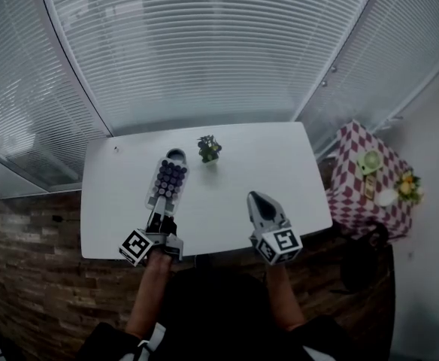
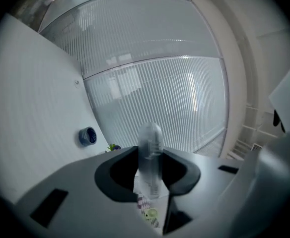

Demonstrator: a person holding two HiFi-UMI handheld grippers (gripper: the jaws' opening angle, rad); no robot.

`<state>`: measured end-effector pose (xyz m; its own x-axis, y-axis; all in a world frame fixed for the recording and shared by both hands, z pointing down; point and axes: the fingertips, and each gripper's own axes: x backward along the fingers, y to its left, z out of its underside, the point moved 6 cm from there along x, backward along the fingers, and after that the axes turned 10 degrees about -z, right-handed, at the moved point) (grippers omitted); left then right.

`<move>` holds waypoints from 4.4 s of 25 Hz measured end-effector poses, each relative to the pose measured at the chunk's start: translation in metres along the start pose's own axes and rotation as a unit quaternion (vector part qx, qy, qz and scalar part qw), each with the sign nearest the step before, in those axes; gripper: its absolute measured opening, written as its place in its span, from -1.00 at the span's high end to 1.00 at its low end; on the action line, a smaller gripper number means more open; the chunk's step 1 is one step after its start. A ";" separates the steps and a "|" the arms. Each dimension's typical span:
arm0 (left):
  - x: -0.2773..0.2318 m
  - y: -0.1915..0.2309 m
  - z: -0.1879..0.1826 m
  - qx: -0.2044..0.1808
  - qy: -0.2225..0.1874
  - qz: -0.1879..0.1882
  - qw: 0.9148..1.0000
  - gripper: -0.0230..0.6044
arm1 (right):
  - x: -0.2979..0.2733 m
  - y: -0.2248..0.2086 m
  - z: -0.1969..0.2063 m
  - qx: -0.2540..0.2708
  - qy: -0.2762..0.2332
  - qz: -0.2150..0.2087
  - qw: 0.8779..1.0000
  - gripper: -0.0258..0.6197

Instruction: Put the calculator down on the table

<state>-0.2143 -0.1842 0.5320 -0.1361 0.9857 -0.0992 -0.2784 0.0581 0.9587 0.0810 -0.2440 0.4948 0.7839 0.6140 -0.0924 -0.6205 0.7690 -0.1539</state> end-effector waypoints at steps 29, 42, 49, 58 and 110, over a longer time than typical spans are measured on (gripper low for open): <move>-0.052 0.076 0.027 0.033 0.085 -0.072 0.993 0.60 | -0.004 0.003 -0.004 0.028 -0.003 -0.013 1.000 0.90; -0.085 0.133 0.042 0.058 0.097 -0.128 0.985 0.60 | -0.018 -0.010 0.000 0.015 -0.001 -0.025 1.000 0.90; -0.095 0.161 0.054 0.065 0.114 -0.155 0.979 0.60 | -0.023 -0.007 0.002 0.018 -0.004 -0.028 0.999 0.90; -0.115 0.195 0.073 0.066 0.148 -0.191 0.968 0.60 | -0.017 -0.008 0.008 0.003 0.002 -0.016 1.000 0.90; -0.092 0.232 0.065 0.047 0.189 -0.301 0.933 0.18 | -0.014 -0.005 0.020 -0.010 0.024 -0.008 1.000 0.90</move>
<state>-0.2049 -0.2513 0.7809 -0.3133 0.6445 -0.6975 -0.3312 0.6142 0.7163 0.0727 -0.2524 0.5163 0.7943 0.5921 -0.1360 -0.6075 0.7747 -0.1753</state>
